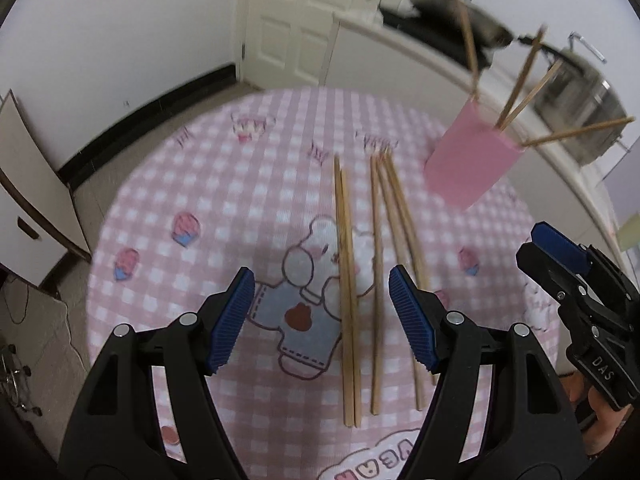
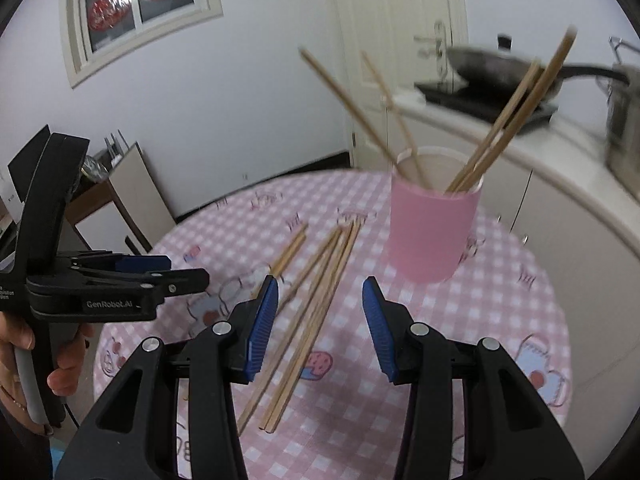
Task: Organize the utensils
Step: 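Move both open tools back over the remaining chopsticks on the table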
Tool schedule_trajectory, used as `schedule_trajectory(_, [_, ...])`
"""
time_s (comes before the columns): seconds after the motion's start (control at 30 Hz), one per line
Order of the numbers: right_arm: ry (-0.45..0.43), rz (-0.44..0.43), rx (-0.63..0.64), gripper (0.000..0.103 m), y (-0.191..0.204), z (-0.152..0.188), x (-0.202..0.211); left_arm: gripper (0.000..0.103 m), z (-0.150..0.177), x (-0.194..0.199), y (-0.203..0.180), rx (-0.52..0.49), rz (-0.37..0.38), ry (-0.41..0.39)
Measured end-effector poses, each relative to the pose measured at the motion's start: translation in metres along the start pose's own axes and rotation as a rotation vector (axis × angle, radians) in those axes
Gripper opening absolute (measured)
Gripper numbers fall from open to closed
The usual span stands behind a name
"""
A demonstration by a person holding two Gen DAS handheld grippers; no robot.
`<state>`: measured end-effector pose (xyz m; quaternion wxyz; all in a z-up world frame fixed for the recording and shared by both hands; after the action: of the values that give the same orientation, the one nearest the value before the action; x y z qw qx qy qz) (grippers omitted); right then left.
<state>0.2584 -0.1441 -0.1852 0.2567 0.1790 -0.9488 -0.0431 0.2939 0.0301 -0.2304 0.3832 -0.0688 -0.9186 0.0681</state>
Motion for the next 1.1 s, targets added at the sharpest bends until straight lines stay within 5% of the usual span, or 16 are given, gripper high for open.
schedule_trajectory(0.4, [0.092,0.001,-0.036,0.042,-0.016,0.027,-0.036,0.069,0.022,-0.056,0.012,-0.030,-0.065,0.118])
schedule_trajectory(1.1, [0.179,0.035,-0.022,0.042,-0.020,0.037,-0.062,0.071,0.008,-0.081,0.010,-0.114,-0.134,0.124])
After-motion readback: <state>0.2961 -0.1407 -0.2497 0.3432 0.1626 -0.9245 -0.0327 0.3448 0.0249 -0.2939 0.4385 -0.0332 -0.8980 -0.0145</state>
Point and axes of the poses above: each gripper's, at about its wrist camera, not at the fingertips, and x roughly against the way its jaws point, y to its left, z to its underside, the point moved 8 cm from there along -x, roughly the way its jaws point, and after that the axes turned 13 degrees about -y, right-handed, at the moved point
